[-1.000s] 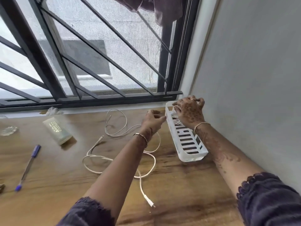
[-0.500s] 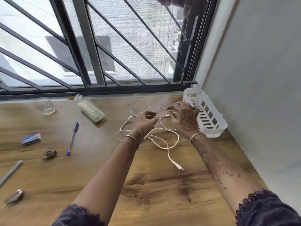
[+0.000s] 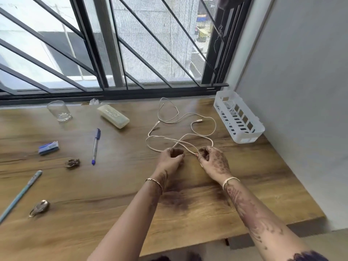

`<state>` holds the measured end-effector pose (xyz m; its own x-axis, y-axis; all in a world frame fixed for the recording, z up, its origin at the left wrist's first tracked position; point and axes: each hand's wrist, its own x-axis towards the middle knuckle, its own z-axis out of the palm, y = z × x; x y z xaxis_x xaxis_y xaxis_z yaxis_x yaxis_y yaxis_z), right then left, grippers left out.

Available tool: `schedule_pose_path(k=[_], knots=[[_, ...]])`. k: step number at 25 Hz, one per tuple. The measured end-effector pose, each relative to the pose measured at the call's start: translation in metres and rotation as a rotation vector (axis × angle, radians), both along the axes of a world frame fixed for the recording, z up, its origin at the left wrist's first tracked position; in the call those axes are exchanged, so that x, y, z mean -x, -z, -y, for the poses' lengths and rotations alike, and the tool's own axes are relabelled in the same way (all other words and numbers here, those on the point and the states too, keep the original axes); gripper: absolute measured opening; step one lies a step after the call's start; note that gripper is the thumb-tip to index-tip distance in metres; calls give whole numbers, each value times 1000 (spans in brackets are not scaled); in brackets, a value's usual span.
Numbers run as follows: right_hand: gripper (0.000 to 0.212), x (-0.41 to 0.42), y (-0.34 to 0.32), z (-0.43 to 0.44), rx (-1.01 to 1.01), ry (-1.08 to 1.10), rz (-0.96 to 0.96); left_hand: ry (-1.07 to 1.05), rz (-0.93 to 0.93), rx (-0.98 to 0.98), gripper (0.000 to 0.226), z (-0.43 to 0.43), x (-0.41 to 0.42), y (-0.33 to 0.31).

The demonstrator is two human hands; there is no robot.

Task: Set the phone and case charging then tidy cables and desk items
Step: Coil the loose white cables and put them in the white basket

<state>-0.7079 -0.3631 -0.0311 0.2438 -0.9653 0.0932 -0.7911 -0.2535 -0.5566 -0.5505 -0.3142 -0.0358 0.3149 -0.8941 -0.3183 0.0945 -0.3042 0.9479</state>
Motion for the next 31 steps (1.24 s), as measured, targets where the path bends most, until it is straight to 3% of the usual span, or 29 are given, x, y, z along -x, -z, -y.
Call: schedule_pose_path(k=[3, 7, 9, 13, 16, 18, 23, 25, 28, 31], knots=[[15, -5, -2, 3, -90, 49, 24, 33, 41, -4, 21, -11, 4, 0], [11, -17, -18, -5, -406, 14, 602, 58, 10, 5, 12, -26, 7, -11], [11, -19, -25, -11, -476, -12, 765, 42, -24, 9, 12, -31, 12, -21], [10, -14, -41, -11, -442, -81, 850, 15, -128, 2, 24, -40, 28, -43], [15, -11, -45, -9, -445, -150, 937, -15, -242, 50, 18, -48, 34, -58], [27, -14, -49, -10, -435, -231, 951, -21, -315, 68, 19, -55, 32, -67], [27, -36, -67, -14, -458, -360, 981, -23, -390, 136, 17, -63, 21, -88], [31, -45, -70, -9, -339, -384, 892, -24, -463, 198, 18, -61, 15, -97], [17, -59, -74, 1, -105, -392, 696, 3, -543, 300, 21, -55, 8, -108], [11, -73, -76, 9, -50, -431, 584, -42, -612, 419, 21, -41, -6, -121]])
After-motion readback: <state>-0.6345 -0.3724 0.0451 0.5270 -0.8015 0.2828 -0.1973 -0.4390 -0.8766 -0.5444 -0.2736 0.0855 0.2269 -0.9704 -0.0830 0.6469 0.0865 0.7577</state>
